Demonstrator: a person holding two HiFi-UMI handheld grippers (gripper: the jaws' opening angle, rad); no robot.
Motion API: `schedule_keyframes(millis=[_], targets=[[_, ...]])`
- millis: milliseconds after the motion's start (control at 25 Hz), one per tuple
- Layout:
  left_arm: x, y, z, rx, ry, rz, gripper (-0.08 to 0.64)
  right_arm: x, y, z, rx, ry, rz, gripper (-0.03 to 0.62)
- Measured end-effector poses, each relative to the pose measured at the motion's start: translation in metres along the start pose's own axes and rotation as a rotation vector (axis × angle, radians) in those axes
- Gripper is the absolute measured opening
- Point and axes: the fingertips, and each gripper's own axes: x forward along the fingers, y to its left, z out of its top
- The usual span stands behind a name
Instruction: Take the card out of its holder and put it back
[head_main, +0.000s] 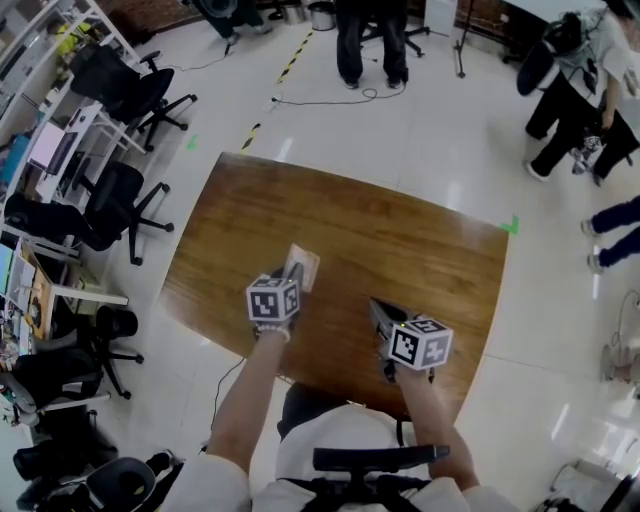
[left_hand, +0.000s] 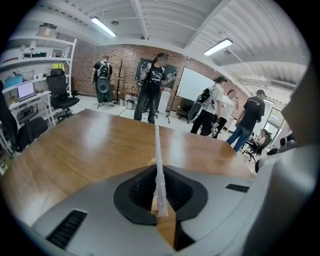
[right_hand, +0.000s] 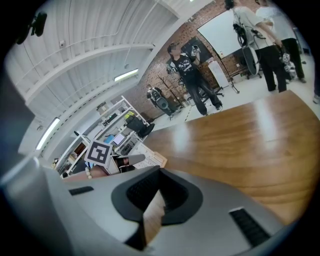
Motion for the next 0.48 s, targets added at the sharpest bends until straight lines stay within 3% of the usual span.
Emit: schedule_keyframes(millis=[200,280,320,480], targets=[[-0.001,0.001,0.001,-0.009,-0.002,-0.005,0.016,-0.004,0.005,0.006,-0.009,-0.003,-0.006,0.011],[-0.002,0.002,0.006,-0.027,-0.024,0.001,0.138,-0.006,0.004,0.006,-0.012,-0.002,-0.003,0.011],[-0.004,0.003,0.008,-0.037,-0.042,0.004,0.166,-0.007,0.004,0.006,-0.014,0.0,0.0,0.011],[-0.03,-0.001,0.023,-0.066,-0.123,0.011,0.204,-0.012,0.006,0.006,-0.019,0.004,0.022,0.011]])
